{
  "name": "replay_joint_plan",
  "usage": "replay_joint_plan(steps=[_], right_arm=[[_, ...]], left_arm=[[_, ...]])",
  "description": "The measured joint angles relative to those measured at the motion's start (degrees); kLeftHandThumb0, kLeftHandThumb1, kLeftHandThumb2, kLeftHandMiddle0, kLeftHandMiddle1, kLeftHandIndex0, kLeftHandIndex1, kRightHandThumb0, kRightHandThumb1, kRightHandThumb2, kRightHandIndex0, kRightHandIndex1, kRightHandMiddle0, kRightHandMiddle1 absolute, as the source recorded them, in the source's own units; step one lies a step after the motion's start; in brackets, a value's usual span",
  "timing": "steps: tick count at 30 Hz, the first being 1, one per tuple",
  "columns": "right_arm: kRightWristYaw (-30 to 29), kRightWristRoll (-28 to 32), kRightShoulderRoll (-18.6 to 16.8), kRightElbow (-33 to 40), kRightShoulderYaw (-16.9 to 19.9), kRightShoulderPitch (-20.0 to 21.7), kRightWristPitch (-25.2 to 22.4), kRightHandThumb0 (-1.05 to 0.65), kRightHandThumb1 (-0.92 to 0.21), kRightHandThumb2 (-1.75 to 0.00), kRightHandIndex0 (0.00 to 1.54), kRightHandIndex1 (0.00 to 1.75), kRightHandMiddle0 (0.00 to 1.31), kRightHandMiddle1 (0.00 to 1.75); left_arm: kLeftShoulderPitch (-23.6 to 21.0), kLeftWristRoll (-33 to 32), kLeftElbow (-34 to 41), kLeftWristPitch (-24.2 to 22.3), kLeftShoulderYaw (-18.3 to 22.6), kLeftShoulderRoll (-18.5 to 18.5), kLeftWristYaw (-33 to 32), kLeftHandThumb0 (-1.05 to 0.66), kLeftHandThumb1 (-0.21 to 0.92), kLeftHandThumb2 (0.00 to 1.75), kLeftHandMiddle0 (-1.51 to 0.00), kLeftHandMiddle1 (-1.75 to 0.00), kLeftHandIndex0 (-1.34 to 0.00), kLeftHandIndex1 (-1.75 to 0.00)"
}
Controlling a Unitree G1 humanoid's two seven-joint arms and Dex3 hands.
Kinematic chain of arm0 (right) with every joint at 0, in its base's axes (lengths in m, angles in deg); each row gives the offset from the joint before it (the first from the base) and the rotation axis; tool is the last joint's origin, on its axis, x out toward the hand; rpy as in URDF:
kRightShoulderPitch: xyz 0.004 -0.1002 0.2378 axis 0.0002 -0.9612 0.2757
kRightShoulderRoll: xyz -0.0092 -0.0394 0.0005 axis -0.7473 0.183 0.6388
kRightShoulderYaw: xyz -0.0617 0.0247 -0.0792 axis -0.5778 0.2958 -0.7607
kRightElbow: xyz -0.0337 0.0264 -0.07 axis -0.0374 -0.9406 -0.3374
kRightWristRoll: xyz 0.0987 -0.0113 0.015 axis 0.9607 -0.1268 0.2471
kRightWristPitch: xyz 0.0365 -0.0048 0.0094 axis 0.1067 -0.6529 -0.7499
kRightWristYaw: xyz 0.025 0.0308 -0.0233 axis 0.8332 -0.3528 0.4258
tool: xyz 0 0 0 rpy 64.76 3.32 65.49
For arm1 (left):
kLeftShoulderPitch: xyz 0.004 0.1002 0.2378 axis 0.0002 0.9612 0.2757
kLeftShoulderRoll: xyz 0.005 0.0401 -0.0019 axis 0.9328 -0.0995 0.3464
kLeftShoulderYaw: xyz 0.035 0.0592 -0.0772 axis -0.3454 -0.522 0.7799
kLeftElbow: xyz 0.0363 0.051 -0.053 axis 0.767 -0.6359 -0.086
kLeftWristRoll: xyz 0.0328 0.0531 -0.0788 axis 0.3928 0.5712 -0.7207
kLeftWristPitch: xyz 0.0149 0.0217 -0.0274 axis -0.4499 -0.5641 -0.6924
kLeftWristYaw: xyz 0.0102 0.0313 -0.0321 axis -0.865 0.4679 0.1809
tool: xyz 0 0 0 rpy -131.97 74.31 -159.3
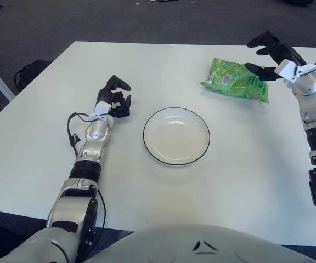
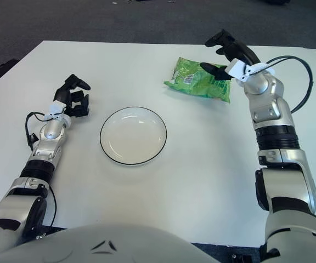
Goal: Put the snack into the plate.
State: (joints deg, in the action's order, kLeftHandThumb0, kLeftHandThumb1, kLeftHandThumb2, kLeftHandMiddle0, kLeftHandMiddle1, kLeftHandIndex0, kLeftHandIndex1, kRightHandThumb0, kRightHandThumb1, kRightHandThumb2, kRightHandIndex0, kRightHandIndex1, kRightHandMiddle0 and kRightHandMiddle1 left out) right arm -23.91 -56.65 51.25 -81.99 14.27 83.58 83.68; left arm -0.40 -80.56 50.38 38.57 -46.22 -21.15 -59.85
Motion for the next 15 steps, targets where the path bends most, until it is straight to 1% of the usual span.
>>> replay_joint_plan(steps=[5, 10, 15], right_arm=[[-5.33, -5.44, -0.5, -11.2, -4.8, 4.78, 4.22, -0.76, -0.89, -0.53, 0.11, 0.61, 0.0, 1.01], [-7.37, -8.15, -0.6, -16.91, -7.56, 7.81, 6.48, -0.78, -0.91, -0.48, 0.08, 0.53, 0.0, 0.91], [-7.55, -10.97, -1.17, -22.06, -10.88, 11.54, 7.08, -0.88, -0.92, -0.58, 0.03, 0.41, 0.0, 0.74]], left_arm=[[-0.03, 0.0, 0.0, 0.0, -0.12, 0.01, 0.0, -0.43, 0.48, 1.11, -1.06, -1.75, -0.48, -1.75], [-0.07, 0.0, 0.07, 0.0, -0.22, 0.05, 0.0, -0.43, 0.48, 1.11, -1.06, -1.75, -0.48, -1.75], [-0.06, 0.05, 0.09, 0.0, -0.44, 0.16, -0.03, -0.43, 0.48, 1.11, -1.06, -1.75, -0.48, -1.75]])
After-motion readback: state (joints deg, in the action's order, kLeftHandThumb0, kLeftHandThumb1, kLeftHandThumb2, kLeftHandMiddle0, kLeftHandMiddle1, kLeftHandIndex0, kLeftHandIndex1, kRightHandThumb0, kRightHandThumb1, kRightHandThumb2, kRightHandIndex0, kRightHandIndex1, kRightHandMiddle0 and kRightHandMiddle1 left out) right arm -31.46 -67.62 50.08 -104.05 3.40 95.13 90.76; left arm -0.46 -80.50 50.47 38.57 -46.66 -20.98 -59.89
